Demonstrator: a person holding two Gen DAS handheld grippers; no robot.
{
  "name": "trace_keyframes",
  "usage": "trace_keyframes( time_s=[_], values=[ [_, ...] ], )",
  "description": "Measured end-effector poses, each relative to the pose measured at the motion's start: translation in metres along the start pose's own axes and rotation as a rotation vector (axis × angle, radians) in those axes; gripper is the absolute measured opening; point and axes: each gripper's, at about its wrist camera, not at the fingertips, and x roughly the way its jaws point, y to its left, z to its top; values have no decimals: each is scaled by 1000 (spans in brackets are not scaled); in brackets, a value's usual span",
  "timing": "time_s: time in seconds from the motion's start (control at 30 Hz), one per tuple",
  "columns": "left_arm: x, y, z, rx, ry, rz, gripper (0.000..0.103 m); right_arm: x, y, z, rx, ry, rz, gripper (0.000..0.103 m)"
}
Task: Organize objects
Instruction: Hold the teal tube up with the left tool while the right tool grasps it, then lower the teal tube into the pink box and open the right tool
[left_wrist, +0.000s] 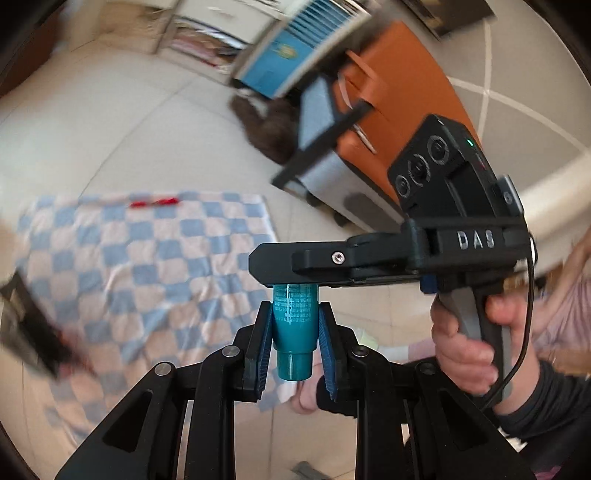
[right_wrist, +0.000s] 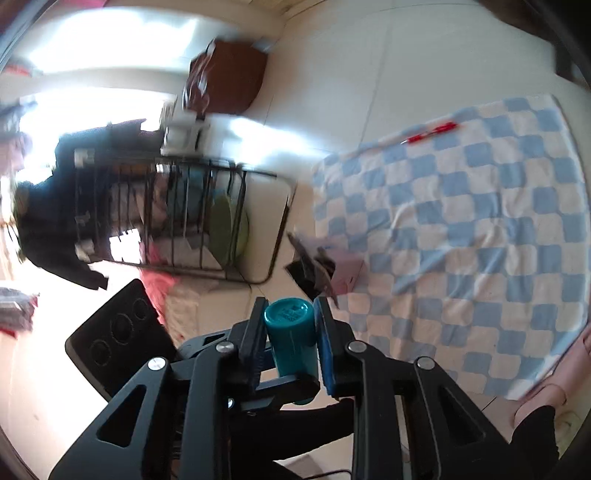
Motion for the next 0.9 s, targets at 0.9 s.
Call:
trace_keyframes(
  time_s=[0.9],
  values=[
    [-230, 187, -98, -616, -525, 433, 60, 409, 105, 15, -589, 375, -679, 40]
  ],
)
